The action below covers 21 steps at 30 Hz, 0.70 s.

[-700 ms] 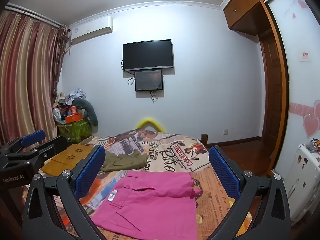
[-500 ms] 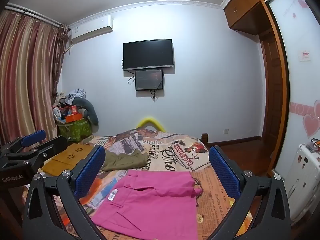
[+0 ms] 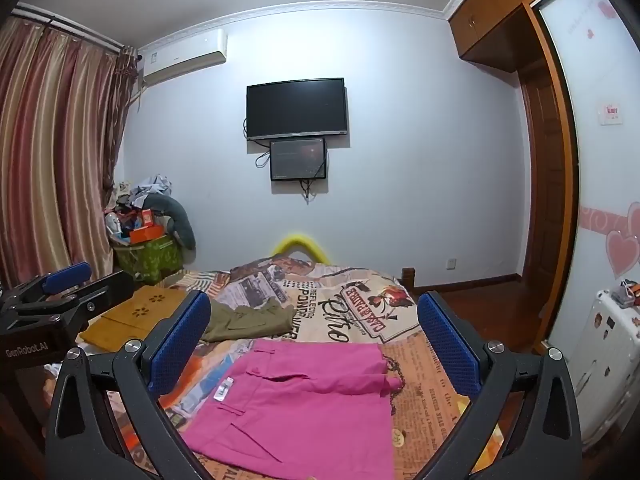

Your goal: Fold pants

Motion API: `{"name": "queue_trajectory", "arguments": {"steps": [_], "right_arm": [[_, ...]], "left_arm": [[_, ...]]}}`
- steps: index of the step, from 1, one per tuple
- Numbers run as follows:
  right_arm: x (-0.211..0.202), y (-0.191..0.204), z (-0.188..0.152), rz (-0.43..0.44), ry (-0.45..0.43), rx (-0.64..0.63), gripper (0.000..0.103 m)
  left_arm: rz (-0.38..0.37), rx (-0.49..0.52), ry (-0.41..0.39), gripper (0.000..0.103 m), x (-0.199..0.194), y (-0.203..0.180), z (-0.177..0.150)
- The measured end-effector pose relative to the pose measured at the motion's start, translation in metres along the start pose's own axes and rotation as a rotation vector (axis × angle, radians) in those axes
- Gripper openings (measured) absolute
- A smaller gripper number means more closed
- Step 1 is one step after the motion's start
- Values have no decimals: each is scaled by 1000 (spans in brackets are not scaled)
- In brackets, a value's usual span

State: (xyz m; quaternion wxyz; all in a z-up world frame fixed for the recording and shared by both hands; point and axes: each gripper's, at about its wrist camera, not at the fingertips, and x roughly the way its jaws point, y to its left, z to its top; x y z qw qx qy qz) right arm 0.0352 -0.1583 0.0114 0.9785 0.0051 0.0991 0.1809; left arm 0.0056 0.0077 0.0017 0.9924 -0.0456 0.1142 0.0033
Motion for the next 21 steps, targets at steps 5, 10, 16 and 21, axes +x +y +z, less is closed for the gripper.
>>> {"name": "queue_trajectory", "arguments": {"steps": [5, 10, 16, 21], "right_arm": [[3, 0, -2, 0, -1, -1, 103], [3, 0, -2, 0, 0, 0, 103], [3, 2, -1, -2, -1, -2, 103], [3, 1, -2, -2, -3, -3, 103]], "left_arm": [[-6, -4, 2, 103, 0, 0, -3], [-3, -5, 1, 103, 1, 1, -6], [-2, -12, 3, 103, 0, 1, -6], [-1, -12, 3, 103, 0, 1, -6]]}}
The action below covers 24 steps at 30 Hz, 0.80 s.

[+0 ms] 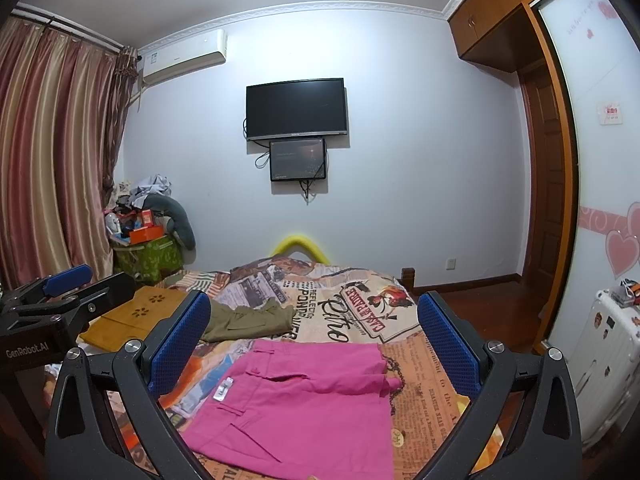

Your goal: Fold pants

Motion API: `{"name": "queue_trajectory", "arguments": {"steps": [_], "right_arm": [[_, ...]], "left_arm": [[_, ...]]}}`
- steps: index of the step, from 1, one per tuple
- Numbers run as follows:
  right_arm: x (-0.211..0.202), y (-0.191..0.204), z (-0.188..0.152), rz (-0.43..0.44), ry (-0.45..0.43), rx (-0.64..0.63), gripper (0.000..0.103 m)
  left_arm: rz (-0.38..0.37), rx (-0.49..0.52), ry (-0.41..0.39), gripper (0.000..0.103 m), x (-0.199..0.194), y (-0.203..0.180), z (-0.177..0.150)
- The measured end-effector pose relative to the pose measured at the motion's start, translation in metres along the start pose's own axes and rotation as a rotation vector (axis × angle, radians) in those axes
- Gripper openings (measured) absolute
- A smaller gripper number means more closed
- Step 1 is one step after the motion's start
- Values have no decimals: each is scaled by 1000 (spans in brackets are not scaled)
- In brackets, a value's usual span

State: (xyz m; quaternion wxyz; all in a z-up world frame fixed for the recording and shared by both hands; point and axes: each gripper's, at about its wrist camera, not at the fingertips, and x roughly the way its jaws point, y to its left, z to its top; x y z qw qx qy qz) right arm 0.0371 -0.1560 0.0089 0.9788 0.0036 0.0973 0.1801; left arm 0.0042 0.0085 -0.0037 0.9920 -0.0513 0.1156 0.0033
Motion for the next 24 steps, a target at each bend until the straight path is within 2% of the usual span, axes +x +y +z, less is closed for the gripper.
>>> {"name": "queue_trajectory", "arguments": {"steps": [24], "right_arm": [[0, -1, -1, 0, 5, -2, 103]], "left_arm": [[12, 32, -13, 103, -4, -9, 2]]}}
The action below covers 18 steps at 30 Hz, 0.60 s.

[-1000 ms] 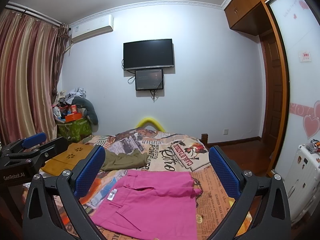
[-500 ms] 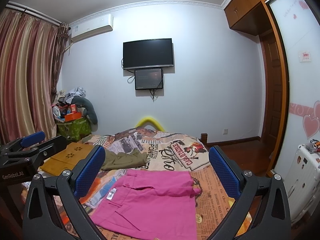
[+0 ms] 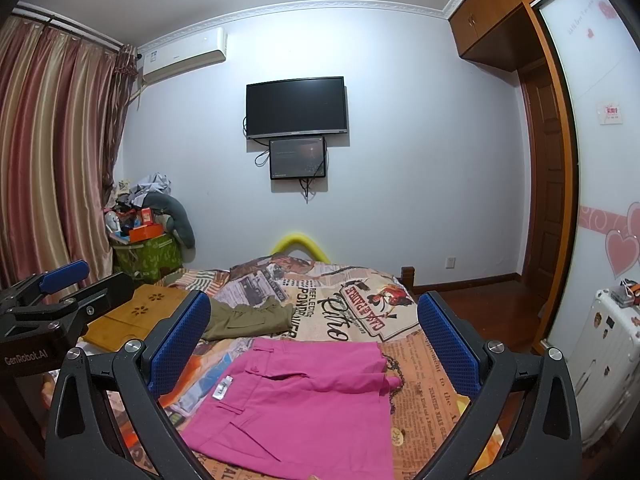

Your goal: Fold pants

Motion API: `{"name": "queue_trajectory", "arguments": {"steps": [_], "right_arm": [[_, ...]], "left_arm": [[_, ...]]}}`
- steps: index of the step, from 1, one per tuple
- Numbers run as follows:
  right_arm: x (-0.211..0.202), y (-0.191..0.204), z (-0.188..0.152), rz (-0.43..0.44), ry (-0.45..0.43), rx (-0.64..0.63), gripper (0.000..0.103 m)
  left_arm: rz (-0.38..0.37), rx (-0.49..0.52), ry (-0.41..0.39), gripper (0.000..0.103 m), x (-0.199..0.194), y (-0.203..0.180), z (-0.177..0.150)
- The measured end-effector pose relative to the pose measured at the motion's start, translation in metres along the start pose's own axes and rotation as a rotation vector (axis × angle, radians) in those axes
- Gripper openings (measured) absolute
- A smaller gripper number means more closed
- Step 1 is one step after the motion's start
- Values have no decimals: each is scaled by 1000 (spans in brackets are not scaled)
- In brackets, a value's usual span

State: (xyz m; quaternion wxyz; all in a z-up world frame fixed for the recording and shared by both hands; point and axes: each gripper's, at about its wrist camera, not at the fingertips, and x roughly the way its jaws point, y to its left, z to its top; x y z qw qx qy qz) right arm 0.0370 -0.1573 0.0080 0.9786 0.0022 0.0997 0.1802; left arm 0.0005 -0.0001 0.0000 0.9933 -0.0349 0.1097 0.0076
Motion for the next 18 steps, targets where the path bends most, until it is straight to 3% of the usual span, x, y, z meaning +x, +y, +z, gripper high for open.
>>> {"name": "queue_trajectory", "arguments": {"steps": [18], "right_arm": [[1, -1, -2, -1, 2, 2, 103]], "left_arm": [[1, -2, 3, 103, 1, 1, -1]]}}
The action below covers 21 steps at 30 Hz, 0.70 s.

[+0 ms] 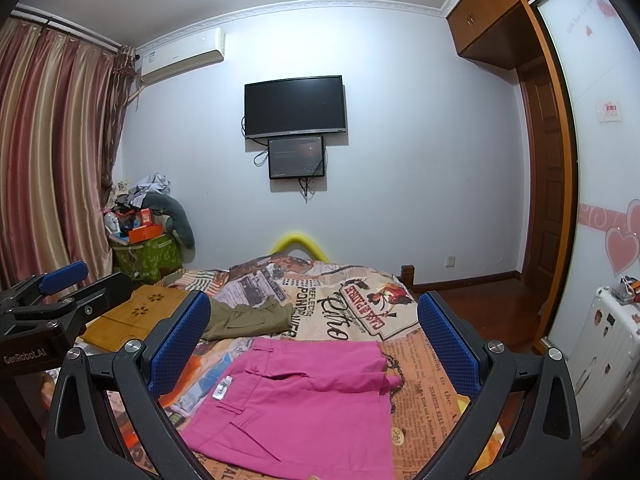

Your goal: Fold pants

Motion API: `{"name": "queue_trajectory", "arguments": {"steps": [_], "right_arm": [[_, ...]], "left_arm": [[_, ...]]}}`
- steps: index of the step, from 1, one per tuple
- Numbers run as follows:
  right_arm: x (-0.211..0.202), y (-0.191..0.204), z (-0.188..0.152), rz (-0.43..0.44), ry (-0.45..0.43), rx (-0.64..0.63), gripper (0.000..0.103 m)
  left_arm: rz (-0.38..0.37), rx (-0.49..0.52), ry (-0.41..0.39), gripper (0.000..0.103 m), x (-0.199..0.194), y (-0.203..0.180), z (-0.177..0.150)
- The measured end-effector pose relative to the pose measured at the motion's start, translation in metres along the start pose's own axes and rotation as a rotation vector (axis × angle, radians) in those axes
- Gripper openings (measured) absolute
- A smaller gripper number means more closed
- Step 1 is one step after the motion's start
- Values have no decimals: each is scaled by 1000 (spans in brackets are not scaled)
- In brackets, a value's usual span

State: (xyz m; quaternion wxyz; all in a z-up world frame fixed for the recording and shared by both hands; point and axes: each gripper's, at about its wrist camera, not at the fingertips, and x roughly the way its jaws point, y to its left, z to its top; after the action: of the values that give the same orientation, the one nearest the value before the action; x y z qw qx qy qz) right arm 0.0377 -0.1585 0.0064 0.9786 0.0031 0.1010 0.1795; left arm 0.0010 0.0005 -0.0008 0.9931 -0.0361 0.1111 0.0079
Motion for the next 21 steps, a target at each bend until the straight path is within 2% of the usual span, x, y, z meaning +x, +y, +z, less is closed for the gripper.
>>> {"name": "queue_trajectory", "arguments": {"steps": [11, 21], "right_arm": [[14, -10, -9, -18, 36, 13, 103], [60, -41, -33, -70, 179, 45, 103]], "left_arm": [[31, 4, 45, 103, 27, 3, -8], [70, 1, 191, 103, 108, 26, -32]]}}
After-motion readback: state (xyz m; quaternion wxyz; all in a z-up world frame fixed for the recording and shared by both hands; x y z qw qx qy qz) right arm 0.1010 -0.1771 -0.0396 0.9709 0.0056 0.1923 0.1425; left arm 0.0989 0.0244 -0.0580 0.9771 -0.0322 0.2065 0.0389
